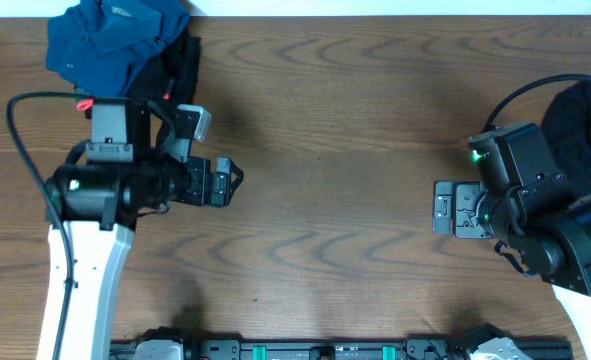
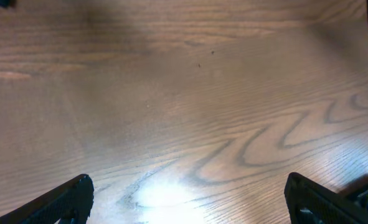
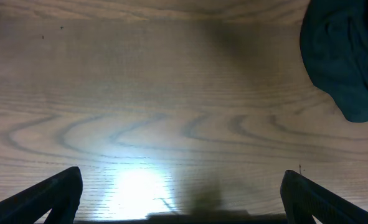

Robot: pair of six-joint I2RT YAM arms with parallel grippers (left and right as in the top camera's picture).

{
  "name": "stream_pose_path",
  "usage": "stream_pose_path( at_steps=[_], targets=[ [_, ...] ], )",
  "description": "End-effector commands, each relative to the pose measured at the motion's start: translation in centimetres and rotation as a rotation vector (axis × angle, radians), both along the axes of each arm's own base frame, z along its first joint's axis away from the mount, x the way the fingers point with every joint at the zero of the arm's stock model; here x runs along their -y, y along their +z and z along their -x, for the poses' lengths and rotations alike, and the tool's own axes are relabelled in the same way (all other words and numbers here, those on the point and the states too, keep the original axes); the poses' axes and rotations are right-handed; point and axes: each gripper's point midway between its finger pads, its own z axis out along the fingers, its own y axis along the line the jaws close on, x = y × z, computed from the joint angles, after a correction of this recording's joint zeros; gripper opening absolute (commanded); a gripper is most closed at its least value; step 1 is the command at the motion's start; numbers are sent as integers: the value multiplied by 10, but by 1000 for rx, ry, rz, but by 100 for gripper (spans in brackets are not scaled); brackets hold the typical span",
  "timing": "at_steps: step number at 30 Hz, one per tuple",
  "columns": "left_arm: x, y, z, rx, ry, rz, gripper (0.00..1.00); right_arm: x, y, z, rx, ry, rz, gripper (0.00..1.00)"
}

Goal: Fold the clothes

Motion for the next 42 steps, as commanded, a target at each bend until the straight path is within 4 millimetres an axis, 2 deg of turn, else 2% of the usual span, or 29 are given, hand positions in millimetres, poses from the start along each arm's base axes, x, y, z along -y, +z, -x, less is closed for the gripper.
stream_pose_path(
  at_steps=[1,7,24,28,33,42],
  targets=[
    [0,-8,-4,-23,-10,-14,98,0,-1,0,4,-10,5,99],
    [0,-18,-9,-57,-10,-16,98,0,-1,0,4,-9,5,99],
    [0,-18,-11,-52,-10,-16,98,3,2,2,17,-22,-1,99],
    [0,-18,-11,-52,-10,-16,98,18,7,4,43,-83,-11,99],
    [0,-18,-11,-52,-10,-16,98,47,20,14,108,-208,-31,99],
    [0,-18,-11,-52,-10,-16,98,86,51,58,307,-392,-68,99]
  ],
)
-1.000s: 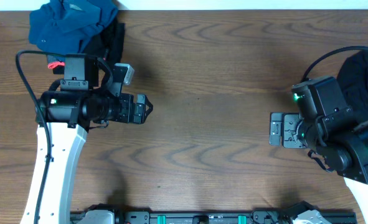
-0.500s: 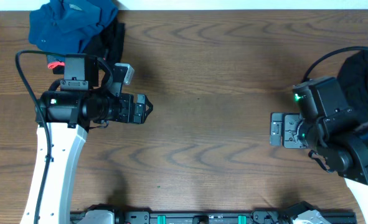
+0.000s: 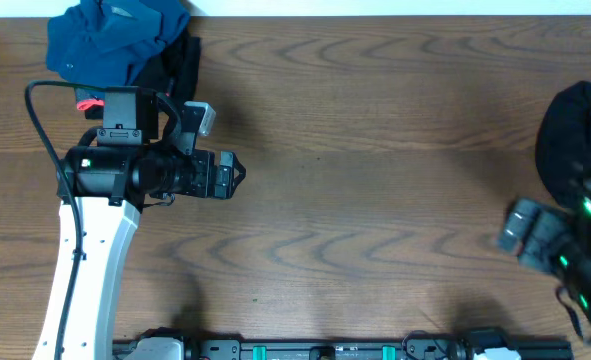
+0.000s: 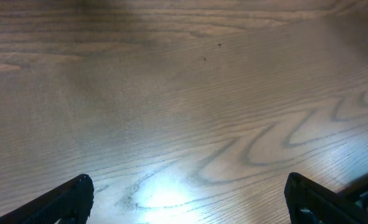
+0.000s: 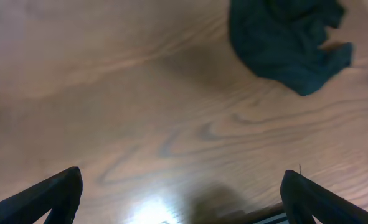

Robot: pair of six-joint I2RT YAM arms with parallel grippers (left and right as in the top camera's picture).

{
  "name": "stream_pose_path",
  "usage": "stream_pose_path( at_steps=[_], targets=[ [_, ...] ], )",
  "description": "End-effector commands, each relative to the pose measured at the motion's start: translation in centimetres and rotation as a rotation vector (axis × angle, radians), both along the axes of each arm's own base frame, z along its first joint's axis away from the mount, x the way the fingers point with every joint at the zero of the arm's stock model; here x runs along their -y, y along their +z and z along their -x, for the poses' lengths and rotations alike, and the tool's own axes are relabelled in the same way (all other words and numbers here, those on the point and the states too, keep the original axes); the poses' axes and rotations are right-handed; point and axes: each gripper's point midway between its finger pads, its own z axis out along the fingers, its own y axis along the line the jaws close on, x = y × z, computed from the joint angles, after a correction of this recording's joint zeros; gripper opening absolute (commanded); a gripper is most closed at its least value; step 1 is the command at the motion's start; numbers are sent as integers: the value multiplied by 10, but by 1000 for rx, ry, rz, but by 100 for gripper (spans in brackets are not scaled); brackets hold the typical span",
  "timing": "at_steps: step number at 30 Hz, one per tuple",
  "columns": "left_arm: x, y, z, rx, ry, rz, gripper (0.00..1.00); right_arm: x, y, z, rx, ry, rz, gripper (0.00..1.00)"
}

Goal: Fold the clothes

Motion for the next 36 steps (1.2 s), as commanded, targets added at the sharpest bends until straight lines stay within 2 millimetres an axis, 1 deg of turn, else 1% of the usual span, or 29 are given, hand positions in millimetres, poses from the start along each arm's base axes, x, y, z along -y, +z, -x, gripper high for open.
stream_pose_path(
  at_steps=[1,4,6,9,12,16,22,24,29,33,36],
  targets=[
    [-1,0,0,5,-10,-13,98,11,8,16,63,-67,1,99],
    [-1,0,0,5,-10,-13,98,15,15,28,108,-54,33,99],
    [-1,0,0,5,-11,-13,98,16,22,32,158,-58,36,99],
    [-1,0,0,5,-11,-12,98,17,33,32,257,-71,33,99],
    [-1,0,0,5,-11,-12,98,17,32,25,333,-73,31,99],
    [-1,0,0,5,-10,-13,98,18,15,7,407,-67,41,99],
    [-1,0,0,5,-10,-13,98,18,-23,-30,545,-54,60,99],
    [-1,0,0,5,-11,-13,98,17,-36,-39,590,-48,54,99],
    [-1,0,0,5,-10,-13,98,12,-69,-52,675,-25,37,99],
    [-1,0,0,5,-11,-13,98,12,-88,-57,742,-26,38,99],
    [-1,0,0,5,-10,-13,98,11,-98,-58,795,-20,33,99]
  ],
)
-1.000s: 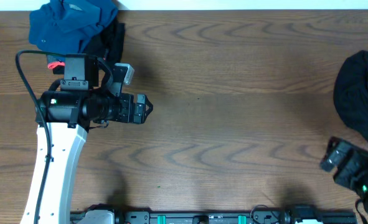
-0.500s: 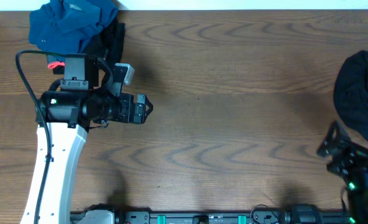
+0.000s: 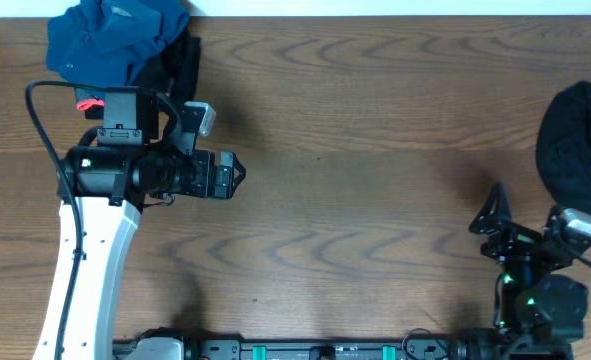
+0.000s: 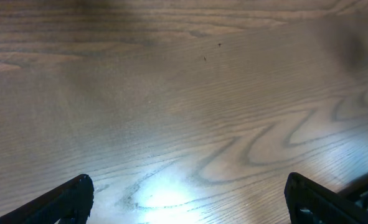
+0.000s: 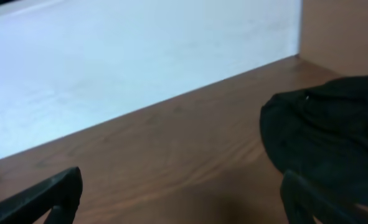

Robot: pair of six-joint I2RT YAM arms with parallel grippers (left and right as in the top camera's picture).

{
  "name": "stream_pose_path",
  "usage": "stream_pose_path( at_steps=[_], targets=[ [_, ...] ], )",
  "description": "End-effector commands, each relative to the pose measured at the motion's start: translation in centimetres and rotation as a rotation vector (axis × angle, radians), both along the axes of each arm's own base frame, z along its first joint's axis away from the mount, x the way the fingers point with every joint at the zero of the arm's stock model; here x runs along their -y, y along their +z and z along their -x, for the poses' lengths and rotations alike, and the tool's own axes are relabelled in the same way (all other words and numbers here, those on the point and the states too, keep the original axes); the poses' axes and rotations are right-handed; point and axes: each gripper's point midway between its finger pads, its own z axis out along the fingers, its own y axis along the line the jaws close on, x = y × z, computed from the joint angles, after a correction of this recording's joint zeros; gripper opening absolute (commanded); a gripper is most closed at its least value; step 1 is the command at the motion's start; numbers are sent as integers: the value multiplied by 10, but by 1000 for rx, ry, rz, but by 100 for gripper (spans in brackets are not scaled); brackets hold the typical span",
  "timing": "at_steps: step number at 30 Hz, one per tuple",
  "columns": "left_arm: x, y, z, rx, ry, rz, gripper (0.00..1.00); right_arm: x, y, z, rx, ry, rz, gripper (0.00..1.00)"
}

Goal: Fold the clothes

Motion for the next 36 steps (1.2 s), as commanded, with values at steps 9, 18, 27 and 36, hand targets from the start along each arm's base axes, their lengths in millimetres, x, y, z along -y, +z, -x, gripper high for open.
stream_pose_path(
  at_steps=[9,18,27,36],
  targets=[
    [-1,0,0,5,-10,-12,98,-4,-11,-4,170,28,11,99],
    [-1,0,0,6,-10,-12,98,-6,-9,-11,306,35,14,99],
    [-1,0,0,6,-10,-12,98,-3,-11,-11,316,21,44,99],
    [-1,0,0,5,-10,-12,98,0,-37,-15,184,8,137,99]
  ],
)
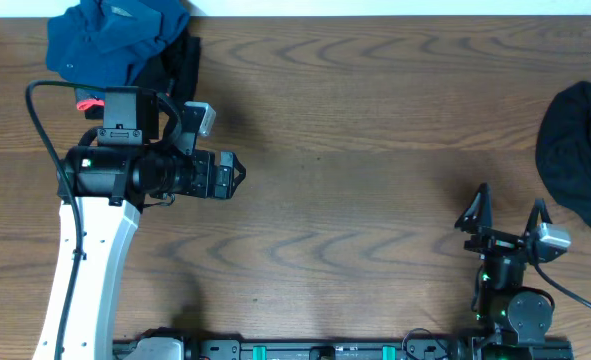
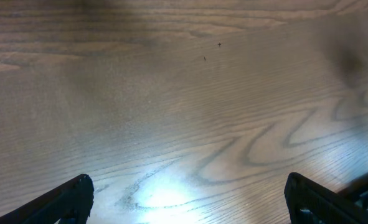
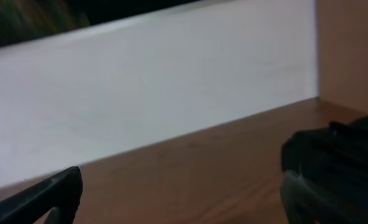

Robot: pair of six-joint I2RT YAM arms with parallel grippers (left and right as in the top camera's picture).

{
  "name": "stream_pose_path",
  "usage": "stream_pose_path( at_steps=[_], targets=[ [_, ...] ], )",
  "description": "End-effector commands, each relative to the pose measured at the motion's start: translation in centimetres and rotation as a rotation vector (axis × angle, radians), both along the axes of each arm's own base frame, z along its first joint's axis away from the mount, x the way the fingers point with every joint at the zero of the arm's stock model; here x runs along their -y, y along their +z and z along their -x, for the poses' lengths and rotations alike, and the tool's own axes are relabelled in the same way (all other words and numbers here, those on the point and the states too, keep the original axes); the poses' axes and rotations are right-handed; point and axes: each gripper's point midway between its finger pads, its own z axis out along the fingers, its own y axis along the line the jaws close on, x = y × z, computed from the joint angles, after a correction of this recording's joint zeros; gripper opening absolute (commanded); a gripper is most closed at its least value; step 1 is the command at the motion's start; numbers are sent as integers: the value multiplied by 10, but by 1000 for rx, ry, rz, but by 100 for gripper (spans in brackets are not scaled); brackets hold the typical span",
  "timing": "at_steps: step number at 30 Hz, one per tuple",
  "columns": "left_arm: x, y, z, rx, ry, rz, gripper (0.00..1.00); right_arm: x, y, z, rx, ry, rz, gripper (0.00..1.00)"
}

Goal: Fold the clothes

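Observation:
A crumpled blue garment (image 1: 115,40) lies on a black one (image 1: 182,62) at the table's far left corner. A dark garment (image 1: 578,152) sits bunched at the right edge and shows as a dark mass (image 3: 339,152) in the right wrist view. My left gripper (image 1: 240,174) hangs open over bare wood, its fingertips (image 2: 68,196) wide apart with nothing between them. My right gripper (image 1: 507,205) is at the near right edge, open and empty, pointing toward the far side of the table.
The wooden table (image 1: 375,130) spans the whole overhead view. A white wall (image 3: 140,93) rises behind its far edge. A rail with green lights (image 1: 335,350) runs along the near edge. The left arm's black cable (image 1: 35,130) loops over the table.
My right arm has shifted slightly left at the near edge and its wrist view has tilted, showing more wall. The left arm and the garments have not moved.
Both grippers first hung open over bare wood, the right one beside the dark garment. The right arm then pulled back toward the near right edge and now points level across the table. The left gripper shifted slightly right early, then stayed. No garment moved.

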Motion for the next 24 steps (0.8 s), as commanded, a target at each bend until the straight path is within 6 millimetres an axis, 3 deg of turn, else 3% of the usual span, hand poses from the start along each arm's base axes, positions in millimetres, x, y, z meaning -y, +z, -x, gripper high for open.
stream_pose_path(
  at_steps=[1,10,24],
  targets=[
    [-1,0,0,6,-10,-13,98,4,-9,0,-50,-25,75,99],
    [-1,0,0,6,-11,-13,98,-9,-45,-3,-223,54,230,99],
    [-1,0,0,6,-11,-13,98,-18,-46,-4,-222,105,257,99]
  ],
)
